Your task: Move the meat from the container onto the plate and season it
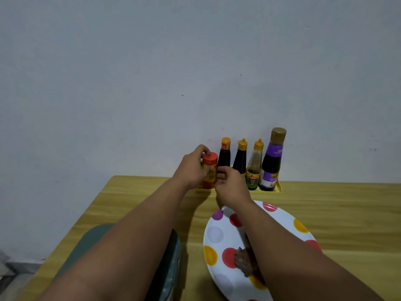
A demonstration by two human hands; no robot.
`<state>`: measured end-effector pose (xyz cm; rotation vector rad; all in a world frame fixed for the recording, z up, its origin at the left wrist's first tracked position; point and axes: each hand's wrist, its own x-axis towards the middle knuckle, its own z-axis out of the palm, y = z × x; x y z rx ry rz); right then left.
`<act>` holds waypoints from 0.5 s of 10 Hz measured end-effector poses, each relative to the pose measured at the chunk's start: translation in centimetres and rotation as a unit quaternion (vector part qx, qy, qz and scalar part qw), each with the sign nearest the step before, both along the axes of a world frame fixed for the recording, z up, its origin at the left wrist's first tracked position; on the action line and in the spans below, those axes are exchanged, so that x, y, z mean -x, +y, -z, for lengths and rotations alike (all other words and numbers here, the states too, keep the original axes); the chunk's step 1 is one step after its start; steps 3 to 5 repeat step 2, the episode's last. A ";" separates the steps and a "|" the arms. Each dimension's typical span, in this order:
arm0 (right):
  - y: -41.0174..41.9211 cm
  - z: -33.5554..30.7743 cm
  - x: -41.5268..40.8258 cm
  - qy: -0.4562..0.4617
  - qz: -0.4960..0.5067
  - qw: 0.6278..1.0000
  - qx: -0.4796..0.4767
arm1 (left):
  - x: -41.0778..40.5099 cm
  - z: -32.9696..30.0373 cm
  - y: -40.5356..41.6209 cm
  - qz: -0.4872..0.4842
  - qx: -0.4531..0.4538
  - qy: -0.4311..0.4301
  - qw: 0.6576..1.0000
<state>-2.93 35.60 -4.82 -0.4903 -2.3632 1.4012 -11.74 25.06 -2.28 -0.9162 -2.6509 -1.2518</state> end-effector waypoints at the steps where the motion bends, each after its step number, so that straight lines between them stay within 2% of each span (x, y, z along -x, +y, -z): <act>1: 0.4 -0.9 -0.7 -0.006 0.005 1.000 -0.014 | -0.9 -0.7 -0.1 -0.001 0.018 -0.007 1.000; 5: 1.1 -1.2 -1.6 -0.022 0.022 0.999 -0.038 | -1.8 -1.5 -0.1 -0.011 0.024 -0.005 1.000</act>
